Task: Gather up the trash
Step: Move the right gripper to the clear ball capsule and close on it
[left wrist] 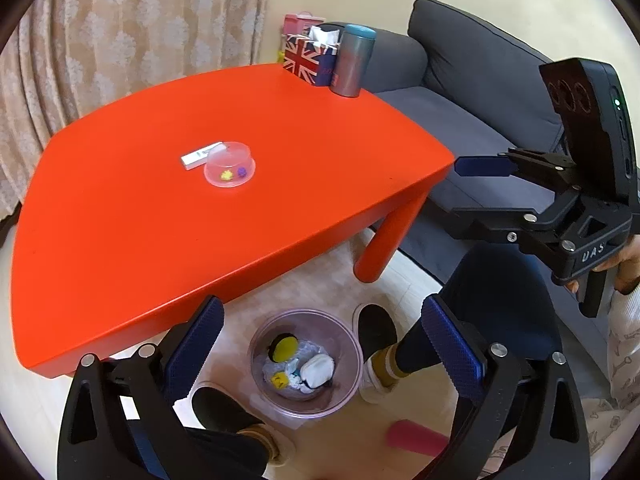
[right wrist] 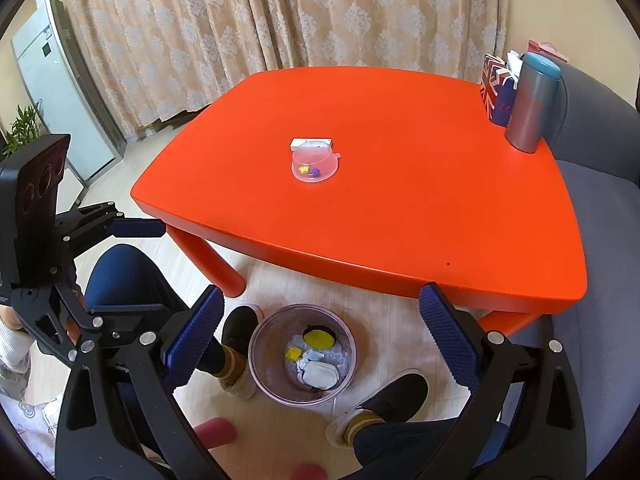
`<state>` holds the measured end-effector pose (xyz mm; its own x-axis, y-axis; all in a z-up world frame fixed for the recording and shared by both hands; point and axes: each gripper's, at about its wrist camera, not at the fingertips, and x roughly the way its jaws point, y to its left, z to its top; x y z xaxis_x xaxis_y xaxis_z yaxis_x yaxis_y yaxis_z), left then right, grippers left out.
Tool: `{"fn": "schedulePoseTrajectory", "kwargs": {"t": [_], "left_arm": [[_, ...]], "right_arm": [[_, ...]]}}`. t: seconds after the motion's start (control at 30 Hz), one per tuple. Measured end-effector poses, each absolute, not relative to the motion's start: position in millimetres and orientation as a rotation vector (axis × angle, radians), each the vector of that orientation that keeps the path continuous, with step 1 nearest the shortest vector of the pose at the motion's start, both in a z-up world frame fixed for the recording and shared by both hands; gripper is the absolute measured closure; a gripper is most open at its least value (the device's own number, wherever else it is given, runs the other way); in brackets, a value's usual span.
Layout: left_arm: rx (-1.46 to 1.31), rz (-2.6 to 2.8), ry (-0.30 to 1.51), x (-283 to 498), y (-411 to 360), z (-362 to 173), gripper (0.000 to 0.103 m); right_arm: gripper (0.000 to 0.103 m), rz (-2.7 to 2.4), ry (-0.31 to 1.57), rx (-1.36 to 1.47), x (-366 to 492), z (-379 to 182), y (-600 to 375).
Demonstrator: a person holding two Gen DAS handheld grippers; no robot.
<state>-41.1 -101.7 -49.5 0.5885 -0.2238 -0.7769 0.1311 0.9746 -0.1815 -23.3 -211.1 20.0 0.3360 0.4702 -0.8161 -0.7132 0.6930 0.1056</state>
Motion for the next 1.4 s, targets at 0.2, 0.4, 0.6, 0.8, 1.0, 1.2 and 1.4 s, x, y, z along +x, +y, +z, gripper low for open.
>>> {"fn": "schedulePoseTrajectory", "kwargs": {"t": [0.2, 0.4, 0.6, 0.8, 1.0, 1.2, 1.4], "left_arm": [[-0.121, -0.182, 0.915, -41, -95, -49, 0.008], [-0.143, -0.154, 0.900, -39, -85, -44, 0.008], [-0.168, -0.114, 0.887, -33, -67, -41, 0.008], [-0.181, -0.069, 0.861, -24, -48, -36, 0.008], [-0.188, -0.017, 0.840, -9, -26, -31, 0.008], [-0.173, 0.013, 0.827, 7, -9, -27, 0.008], [-0.160, 0.024, 0.844, 25, 6, -29, 0.008]], "right_arm": [[0.006, 0.793, 0.953, -0.297, -23, 17, -208], [0.006, 0.798, 0.949, -0.299, -20, 17, -204], [0.006, 0.801, 0.941, -0.301, -11, 19, -196], [0.006, 0.811, 0.933, -0.318, 5, 23, -180], [0.006, 0.818, 0.928, -0.337, 28, 25, -159], [0.006, 0.813, 0.929, -0.366, 48, 22, -138], [0.006, 0.821, 0.943, -0.384, 66, 14, -117]]}}
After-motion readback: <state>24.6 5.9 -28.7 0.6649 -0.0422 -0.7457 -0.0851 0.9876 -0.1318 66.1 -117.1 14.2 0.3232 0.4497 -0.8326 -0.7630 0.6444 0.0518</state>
